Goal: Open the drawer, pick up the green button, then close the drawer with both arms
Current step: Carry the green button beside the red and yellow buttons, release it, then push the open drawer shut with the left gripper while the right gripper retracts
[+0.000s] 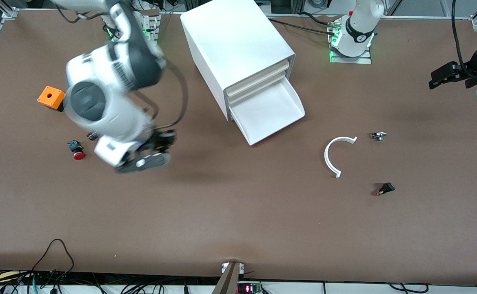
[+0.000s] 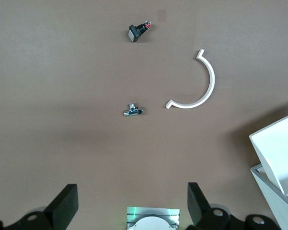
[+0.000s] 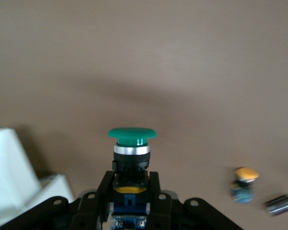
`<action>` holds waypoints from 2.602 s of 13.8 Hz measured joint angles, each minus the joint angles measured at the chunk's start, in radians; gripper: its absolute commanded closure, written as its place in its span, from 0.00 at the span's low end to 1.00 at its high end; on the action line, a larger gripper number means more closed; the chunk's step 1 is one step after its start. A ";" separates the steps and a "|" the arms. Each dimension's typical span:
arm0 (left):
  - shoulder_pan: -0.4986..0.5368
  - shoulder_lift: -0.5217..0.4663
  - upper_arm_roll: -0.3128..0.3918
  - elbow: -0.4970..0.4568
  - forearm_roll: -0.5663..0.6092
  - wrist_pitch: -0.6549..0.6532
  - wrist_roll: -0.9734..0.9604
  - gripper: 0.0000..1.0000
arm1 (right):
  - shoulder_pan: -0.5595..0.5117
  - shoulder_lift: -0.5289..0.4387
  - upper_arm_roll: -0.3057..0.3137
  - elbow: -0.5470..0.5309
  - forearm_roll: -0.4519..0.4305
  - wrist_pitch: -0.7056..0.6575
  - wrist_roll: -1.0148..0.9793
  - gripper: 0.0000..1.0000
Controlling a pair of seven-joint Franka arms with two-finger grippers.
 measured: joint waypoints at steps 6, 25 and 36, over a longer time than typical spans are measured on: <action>0.001 -0.010 0.004 -0.025 -0.007 0.042 -0.003 0.00 | -0.305 0.028 -0.008 -0.243 -0.006 0.264 -0.560 1.00; -0.333 0.324 -0.113 -0.275 -0.066 0.691 -0.791 0.00 | -0.380 -0.047 0.017 -0.638 0.022 0.697 -0.674 0.01; -0.503 0.576 -0.113 -0.276 -0.066 0.979 -1.052 0.00 | -0.345 -0.558 0.041 -0.565 -0.042 0.113 -0.581 0.01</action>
